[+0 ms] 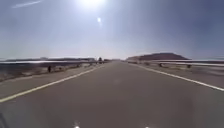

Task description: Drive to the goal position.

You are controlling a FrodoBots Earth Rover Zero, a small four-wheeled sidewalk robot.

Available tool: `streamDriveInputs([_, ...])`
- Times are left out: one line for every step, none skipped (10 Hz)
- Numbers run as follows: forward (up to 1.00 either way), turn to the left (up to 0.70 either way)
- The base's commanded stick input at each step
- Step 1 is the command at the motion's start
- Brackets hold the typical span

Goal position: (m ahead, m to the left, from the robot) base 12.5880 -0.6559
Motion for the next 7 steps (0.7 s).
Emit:
streamDriveInputs([1.0, 0.0])
streamDriveInputs([1.0, 0.0])
streamDriveInputs([1.0, 0.0])
streamDriveInputs([1.0, 0.0])
streamDriveInputs([1.0, 0.0])
streamDriveInputs([1.0, 0.0])
streamDriveInputs([1.0, 0.0])
